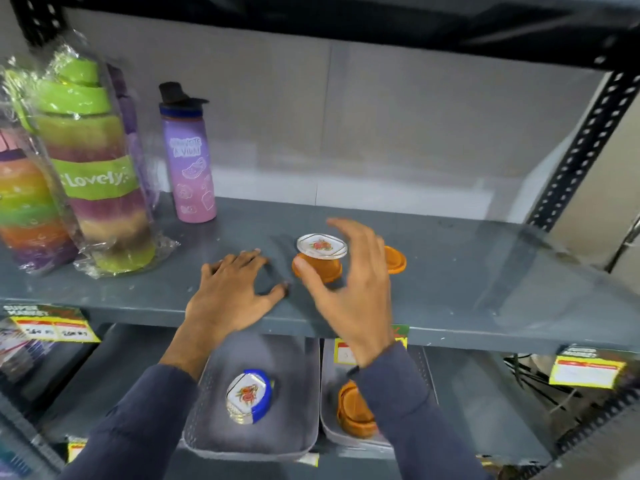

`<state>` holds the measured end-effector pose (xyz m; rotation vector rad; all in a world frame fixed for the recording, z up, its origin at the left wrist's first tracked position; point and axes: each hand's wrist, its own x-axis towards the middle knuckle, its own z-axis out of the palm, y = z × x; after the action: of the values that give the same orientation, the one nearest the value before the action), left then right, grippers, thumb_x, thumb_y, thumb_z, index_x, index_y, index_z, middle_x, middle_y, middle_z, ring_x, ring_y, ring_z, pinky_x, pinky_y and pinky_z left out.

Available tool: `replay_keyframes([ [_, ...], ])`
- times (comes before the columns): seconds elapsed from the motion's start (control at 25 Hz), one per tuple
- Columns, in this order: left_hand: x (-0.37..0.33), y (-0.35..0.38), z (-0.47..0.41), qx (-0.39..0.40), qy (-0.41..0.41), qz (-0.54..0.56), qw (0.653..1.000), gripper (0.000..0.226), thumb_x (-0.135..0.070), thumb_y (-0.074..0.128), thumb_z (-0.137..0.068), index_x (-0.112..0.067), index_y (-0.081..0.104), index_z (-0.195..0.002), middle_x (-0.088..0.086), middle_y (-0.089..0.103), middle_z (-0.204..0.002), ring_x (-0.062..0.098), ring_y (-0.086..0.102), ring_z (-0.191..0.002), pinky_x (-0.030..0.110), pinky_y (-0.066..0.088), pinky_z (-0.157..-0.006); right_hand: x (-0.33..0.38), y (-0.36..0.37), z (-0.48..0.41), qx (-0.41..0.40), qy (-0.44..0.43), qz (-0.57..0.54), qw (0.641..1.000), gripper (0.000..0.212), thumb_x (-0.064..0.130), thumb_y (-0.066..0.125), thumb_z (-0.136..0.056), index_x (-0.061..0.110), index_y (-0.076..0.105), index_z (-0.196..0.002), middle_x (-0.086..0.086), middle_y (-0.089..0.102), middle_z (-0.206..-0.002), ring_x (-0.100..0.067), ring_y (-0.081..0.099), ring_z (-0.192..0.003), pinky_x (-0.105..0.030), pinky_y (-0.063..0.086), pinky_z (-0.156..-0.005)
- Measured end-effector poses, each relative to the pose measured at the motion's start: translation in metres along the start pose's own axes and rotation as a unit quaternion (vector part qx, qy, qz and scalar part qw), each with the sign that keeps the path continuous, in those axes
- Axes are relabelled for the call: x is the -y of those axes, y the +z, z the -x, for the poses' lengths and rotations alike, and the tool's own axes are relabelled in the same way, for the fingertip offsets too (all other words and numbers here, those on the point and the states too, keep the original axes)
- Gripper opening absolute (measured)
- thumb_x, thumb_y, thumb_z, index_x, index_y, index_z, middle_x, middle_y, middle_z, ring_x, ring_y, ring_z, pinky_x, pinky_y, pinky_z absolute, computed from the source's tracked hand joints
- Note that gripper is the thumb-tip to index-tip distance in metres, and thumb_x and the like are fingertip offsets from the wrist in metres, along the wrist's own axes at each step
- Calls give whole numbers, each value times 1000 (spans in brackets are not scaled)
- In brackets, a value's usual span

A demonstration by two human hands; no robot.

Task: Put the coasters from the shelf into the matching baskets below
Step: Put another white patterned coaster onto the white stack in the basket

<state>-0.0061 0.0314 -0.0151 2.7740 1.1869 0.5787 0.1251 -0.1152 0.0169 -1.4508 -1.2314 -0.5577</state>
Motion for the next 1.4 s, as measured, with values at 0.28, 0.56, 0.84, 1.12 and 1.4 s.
replay_keyframes([
  [0.28, 6, 1, -1, -8, -6, 37, 999, 65, -72, 41, -82, -38, 48, -137, -15, 40, -152, 9, 32, -138, 37, 18, -102, -47, 37, -49, 242, 212, 176, 930, 100, 78, 67, -74, 29, 26, -150, -11, 62, -133, -37, 41, -135, -54, 26, -108],
  [0.56, 7, 1, -1, -15, 1, 45, 999, 66, -72, 40, -82, -37, 49, -137, -14, 42, -151, 9, 33, -137, 37, 18, -102, -64, 51, -43, 236, 207, 197, 929, 88, 61, 73, -76, 29, 28, -144, -6, 69, -116, -34, 45, -125, -50, 28, -96],
  [0.84, 7, -1, -1, -11, 1, 44, 999, 67, -72, 39, -82, -36, 49, -138, -14, 42, -151, 10, 34, -137, 40, 20, -104, -67, 52, -45, 235, 227, 126, 937, 78, 60, 82, -69, 31, 29, -119, -2, 55, -112, -31, 42, -119, -46, 30, -89],
  [1.12, 2, -9, 3, 8, 1, 38, 999, 66, -71, 40, -83, -35, 48, -138, -14, 42, -151, 11, 34, -137, 41, 22, -105, -5, 18, -45, 59, 43, 19, 997, 76, 50, 86, -69, 20, 38, -120, 11, 41, -132, -20, 39, -124, -38, 32, -90],
  [1.4, -4, -18, 7, 33, 10, 18, 999, 67, -68, 30, -77, -30, 52, -128, -6, 53, -138, 18, 42, -127, 41, 29, -100, 75, -40, -37, -54, -110, -56, 991, 73, 51, 84, -68, 21, 34, -111, -2, 47, -144, -35, 49, -125, -24, 27, -100],
])
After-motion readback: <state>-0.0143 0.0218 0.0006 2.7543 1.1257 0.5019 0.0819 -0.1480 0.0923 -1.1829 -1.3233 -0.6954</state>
